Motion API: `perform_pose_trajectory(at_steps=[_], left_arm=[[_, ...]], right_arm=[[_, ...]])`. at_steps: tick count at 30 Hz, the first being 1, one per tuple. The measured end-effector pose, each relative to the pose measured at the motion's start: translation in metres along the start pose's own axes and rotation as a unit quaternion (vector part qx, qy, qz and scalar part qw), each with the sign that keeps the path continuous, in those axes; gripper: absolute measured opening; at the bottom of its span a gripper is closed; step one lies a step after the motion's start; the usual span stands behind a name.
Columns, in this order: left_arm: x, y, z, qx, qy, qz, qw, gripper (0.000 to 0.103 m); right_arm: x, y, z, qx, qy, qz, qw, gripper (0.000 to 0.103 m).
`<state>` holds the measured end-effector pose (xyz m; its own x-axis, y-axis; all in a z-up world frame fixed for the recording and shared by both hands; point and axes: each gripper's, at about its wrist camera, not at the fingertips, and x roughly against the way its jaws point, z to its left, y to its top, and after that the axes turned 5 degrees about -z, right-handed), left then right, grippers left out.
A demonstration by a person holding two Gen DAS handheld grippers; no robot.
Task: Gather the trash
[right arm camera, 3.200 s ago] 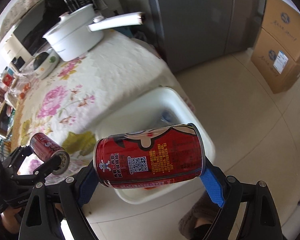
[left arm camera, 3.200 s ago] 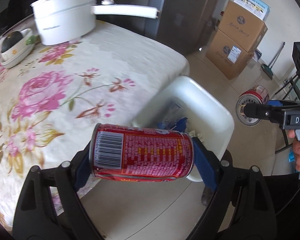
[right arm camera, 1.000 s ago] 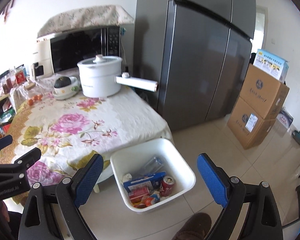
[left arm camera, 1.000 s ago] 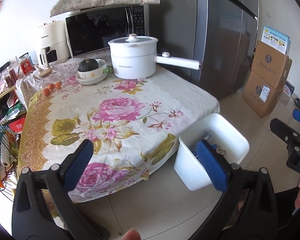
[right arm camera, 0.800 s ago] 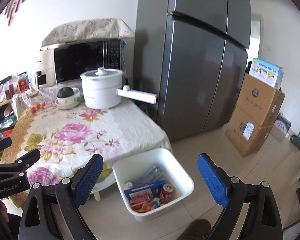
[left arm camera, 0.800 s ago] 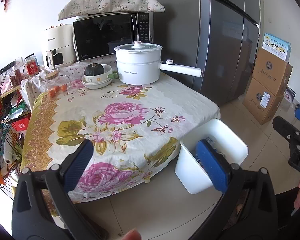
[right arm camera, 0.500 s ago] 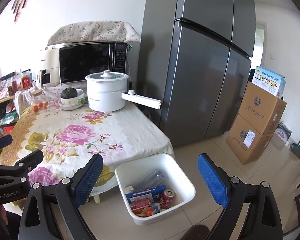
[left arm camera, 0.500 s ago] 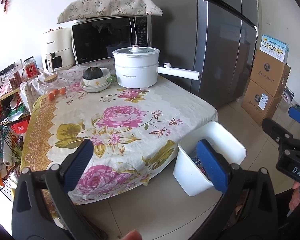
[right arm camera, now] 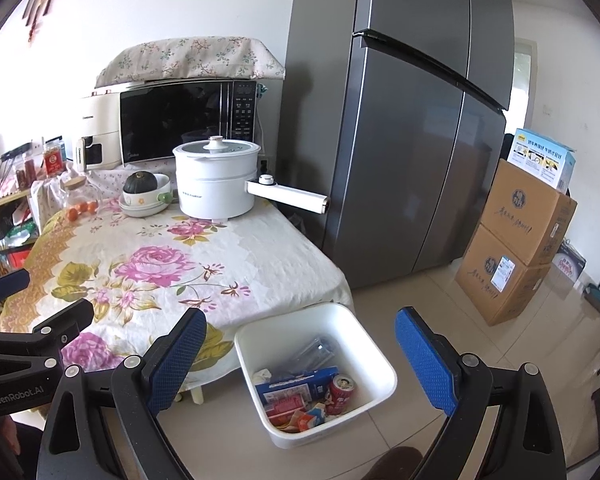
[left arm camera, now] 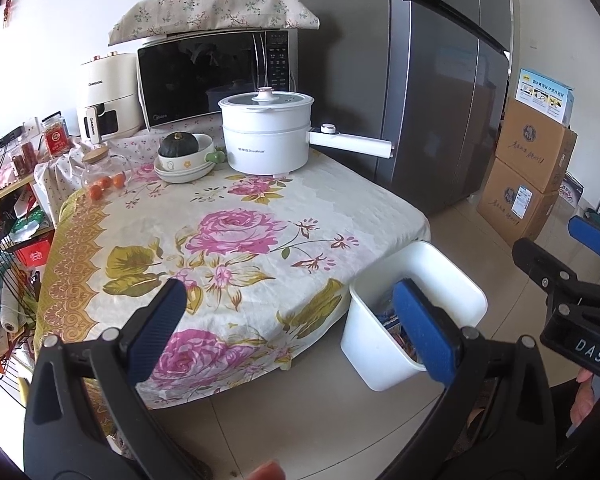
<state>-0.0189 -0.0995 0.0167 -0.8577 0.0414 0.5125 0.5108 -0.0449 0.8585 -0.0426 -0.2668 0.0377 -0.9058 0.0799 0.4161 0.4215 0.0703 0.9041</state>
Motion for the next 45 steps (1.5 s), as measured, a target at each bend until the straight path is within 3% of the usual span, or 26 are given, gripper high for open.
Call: perform_pose_trajectory(at_steps=[45], left_arm=[[-0.0026, -0.0009, 0.0009, 0.004, -0.006, 0.007, 1.0, 0.103]], right_arm=[[0.0005, -0.0015, 0.0045, -0.007, 0.012, 0.006, 1.0, 0.097]])
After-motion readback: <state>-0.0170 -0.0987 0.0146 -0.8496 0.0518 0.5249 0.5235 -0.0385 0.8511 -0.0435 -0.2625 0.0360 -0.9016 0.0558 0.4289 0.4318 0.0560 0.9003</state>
